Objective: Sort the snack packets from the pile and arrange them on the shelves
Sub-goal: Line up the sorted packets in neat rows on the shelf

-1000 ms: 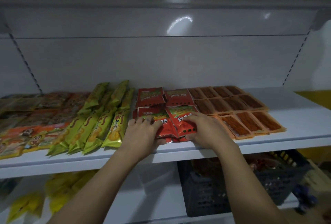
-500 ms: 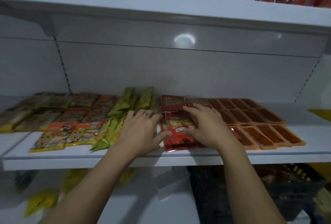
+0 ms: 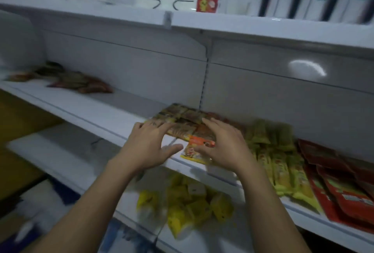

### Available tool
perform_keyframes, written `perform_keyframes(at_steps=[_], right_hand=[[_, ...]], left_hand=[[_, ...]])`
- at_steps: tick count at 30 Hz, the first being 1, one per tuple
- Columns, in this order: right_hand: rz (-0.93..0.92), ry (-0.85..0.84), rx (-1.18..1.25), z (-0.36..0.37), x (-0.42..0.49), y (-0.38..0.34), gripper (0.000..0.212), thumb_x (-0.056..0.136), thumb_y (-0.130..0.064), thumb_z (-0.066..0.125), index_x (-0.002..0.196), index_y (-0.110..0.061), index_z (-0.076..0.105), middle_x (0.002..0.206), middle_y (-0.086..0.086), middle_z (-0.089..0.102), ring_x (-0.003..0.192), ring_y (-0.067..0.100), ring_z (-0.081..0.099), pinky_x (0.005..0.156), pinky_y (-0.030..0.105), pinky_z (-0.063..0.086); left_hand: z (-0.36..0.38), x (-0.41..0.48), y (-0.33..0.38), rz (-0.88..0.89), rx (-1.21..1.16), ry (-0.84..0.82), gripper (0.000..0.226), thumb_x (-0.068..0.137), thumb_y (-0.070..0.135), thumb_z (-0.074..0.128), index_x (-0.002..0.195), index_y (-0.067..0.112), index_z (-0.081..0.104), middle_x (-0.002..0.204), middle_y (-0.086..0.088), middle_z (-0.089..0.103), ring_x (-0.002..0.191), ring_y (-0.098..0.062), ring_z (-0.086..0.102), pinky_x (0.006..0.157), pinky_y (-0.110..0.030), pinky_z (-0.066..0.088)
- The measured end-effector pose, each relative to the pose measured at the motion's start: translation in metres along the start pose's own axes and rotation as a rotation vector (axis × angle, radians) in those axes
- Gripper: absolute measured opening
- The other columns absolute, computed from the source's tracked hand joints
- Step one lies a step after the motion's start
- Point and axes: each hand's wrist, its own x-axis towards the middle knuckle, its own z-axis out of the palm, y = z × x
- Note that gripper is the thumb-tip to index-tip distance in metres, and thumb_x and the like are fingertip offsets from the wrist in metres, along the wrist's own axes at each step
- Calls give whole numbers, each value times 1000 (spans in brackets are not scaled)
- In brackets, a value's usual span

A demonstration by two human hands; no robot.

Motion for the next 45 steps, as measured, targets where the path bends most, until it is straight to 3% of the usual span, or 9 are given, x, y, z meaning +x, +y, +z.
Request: perform_keyframes(at_steps=[3, 9, 23, 36, 45], right_hand=[[-97, -41, 68, 29, 24, -58, 83, 85, -59, 63, 154, -37, 23, 162, -7, 21, 148, 16, 18, 120, 40, 12], [-260, -112, 137, 79, 55, -160, 83, 86, -61, 60, 154, -34, 22, 162, -4, 21, 149, 16, 16, 120, 39, 12], [-450, -147, 250, 155, 132, -310, 80, 87, -56, 62, 154, -34, 24, 161, -1, 24, 147, 18, 20, 119, 38, 17], [-379, -146, 341, 251, 307, -428, 76, 88, -53, 62, 152, -31, 29, 159, 0, 29, 145, 21, 25, 118, 40, 22], [-328, -111, 277, 276, 386, -461, 74, 88, -54, 62, 151, -31, 31, 158, -1, 32, 145, 19, 26, 117, 38, 20]], left_hand=[[-11, -30, -61, -120, 21, 9, 97, 68, 83, 12, 149, 35, 34, 149, 6, 45, 137, -19, 37, 108, -42, 27], [-37, -88, -149, -316, 52, 2, 77, 88, 75, 39, 152, 33, 27, 153, 5, 38, 142, -18, 29, 113, -43, 26], [-51, -141, -282, -617, 83, 47, 69, 93, 65, 42, 152, 34, 26, 155, 8, 35, 142, -16, 28, 110, -41, 26], [-40, -48, -485, -585, 163, -38, 65, 95, 62, 43, 151, 34, 27, 154, 7, 36, 140, -16, 30, 108, -41, 27], [-31, 13, -570, -500, 153, -40, 64, 94, 62, 43, 150, 33, 31, 152, 6, 40, 140, -17, 32, 107, -42, 30]])
